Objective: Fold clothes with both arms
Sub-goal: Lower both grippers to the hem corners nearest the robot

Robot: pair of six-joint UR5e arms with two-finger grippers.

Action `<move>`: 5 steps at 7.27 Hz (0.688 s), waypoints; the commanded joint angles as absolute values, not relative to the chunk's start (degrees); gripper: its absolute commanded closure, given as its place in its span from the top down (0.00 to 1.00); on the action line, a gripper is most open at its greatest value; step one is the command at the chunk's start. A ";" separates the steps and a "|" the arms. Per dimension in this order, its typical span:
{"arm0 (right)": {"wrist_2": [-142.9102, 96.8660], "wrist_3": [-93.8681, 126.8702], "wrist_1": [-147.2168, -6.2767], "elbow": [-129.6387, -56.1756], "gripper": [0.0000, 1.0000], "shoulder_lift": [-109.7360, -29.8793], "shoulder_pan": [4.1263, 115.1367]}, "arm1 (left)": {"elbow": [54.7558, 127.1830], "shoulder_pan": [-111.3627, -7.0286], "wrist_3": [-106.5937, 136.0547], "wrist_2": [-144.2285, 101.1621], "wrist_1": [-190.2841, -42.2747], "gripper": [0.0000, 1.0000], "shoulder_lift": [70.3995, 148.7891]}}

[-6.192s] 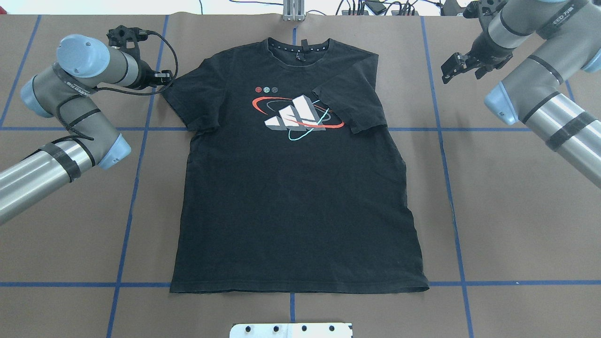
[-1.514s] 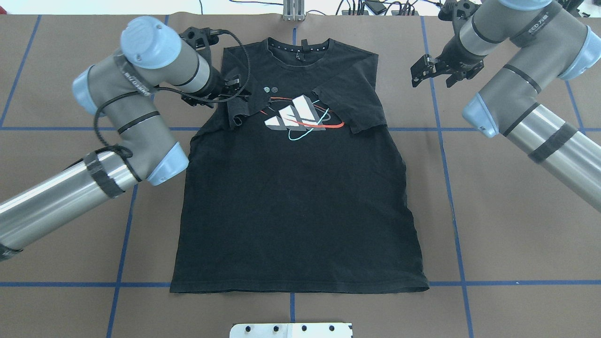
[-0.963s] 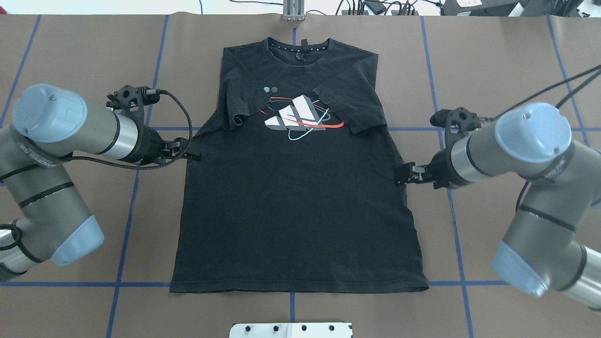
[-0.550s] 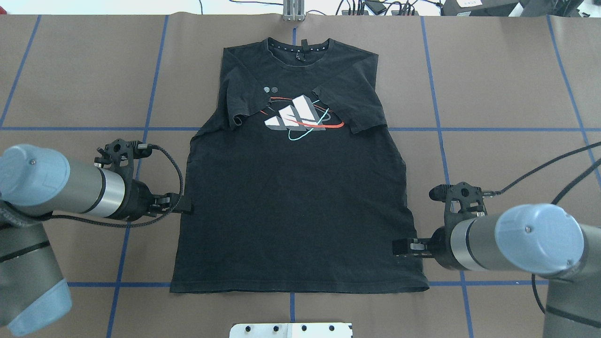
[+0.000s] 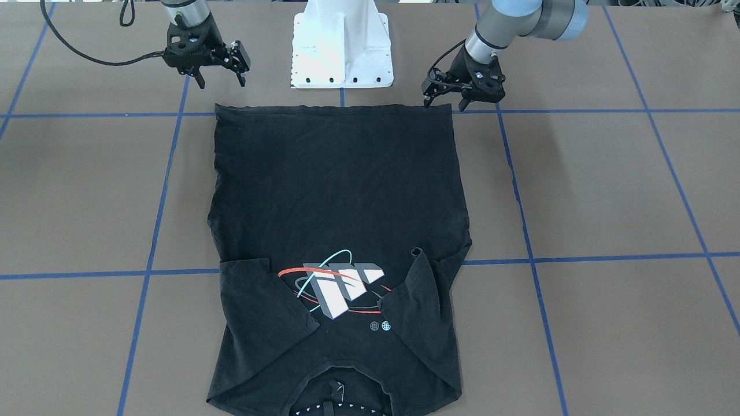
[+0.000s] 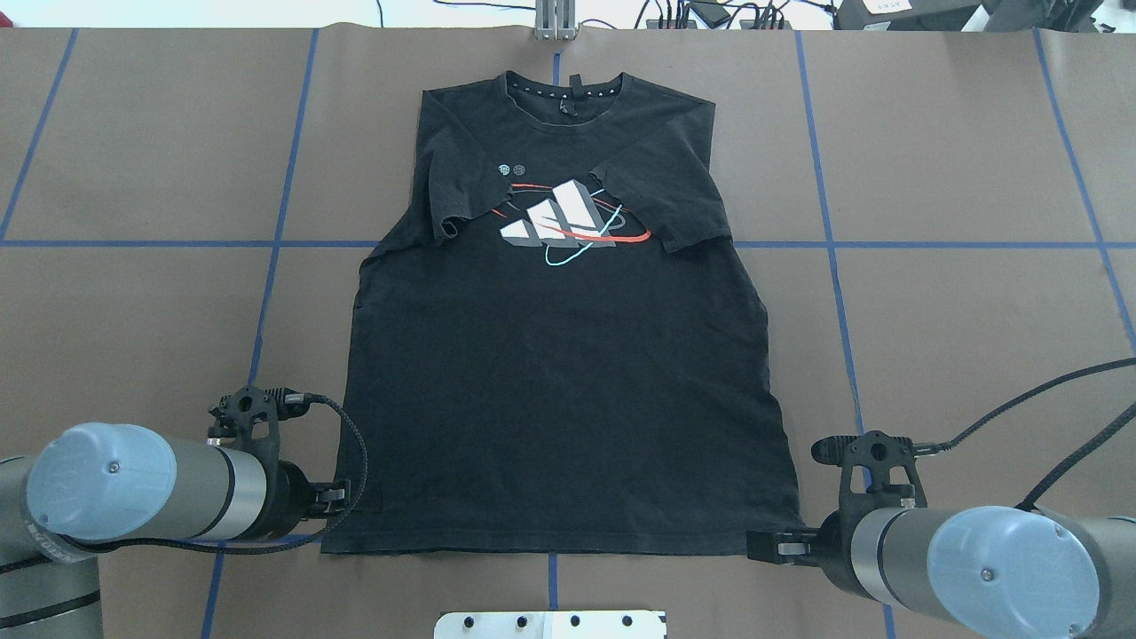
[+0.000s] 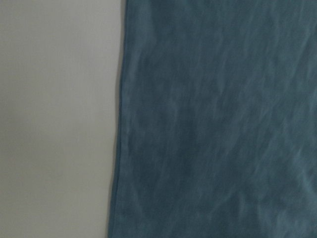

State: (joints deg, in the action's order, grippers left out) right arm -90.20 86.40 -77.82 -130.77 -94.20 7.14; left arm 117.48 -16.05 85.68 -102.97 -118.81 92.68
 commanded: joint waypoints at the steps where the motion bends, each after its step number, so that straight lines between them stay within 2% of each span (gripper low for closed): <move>1: -88.33 86.57 -77.78 -130.43 1.00 -94.31 5.45 | 116.99 -13.72 86.22 -102.48 -118.83 1.00 91.93; 5: -86.40 86.13 -77.70 -129.03 1.00 -94.31 4.75 | 115.40 -12.22 86.04 -102.48 -118.83 1.00 91.85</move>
